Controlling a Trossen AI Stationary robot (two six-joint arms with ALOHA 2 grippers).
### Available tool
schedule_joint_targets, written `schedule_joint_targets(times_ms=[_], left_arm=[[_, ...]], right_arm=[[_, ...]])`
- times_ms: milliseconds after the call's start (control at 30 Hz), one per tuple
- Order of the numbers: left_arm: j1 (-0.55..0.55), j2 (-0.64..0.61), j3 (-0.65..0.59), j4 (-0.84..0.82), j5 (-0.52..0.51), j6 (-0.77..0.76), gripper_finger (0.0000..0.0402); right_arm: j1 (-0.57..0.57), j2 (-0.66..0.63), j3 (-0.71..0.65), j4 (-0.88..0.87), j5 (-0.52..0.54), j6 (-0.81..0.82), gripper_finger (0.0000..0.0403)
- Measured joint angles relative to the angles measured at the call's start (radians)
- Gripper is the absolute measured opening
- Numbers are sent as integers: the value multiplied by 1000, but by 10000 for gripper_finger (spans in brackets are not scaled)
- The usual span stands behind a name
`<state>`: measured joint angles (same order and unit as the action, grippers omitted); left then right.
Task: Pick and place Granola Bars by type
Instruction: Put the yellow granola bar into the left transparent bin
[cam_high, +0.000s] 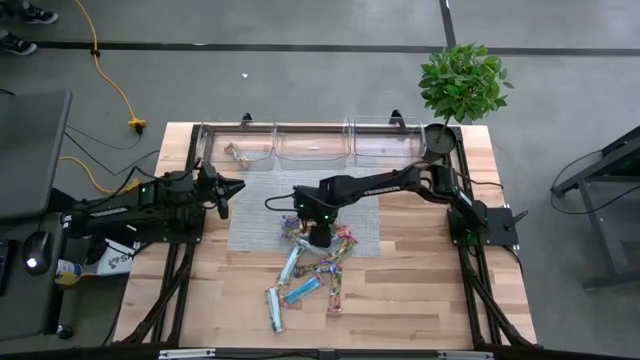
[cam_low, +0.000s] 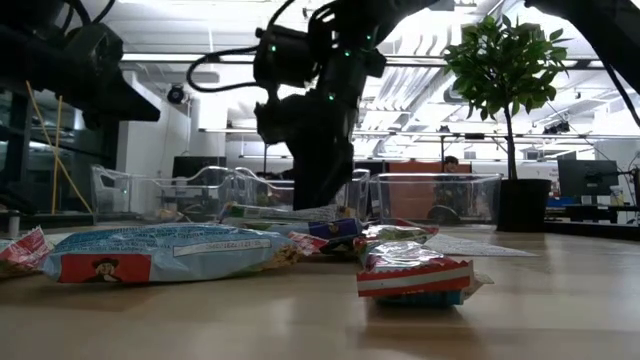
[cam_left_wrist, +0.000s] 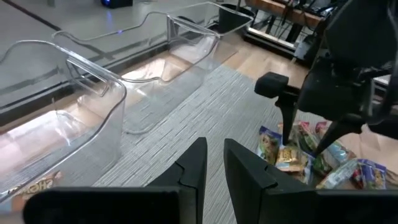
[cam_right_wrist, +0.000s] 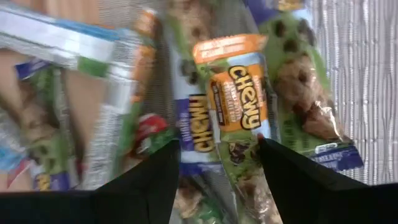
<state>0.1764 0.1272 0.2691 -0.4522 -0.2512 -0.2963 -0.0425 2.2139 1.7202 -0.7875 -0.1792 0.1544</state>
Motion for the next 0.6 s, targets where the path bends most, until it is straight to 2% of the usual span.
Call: schedule_joint_targets(times_ms=[300,600], left_arm=[[0,0,0,0,0,3,54],[0,0,0,1,0,3,54]], right_arm=[[5,-2,-44,0,79,10,202],[4,-1,-12,-15,110,21,124]])
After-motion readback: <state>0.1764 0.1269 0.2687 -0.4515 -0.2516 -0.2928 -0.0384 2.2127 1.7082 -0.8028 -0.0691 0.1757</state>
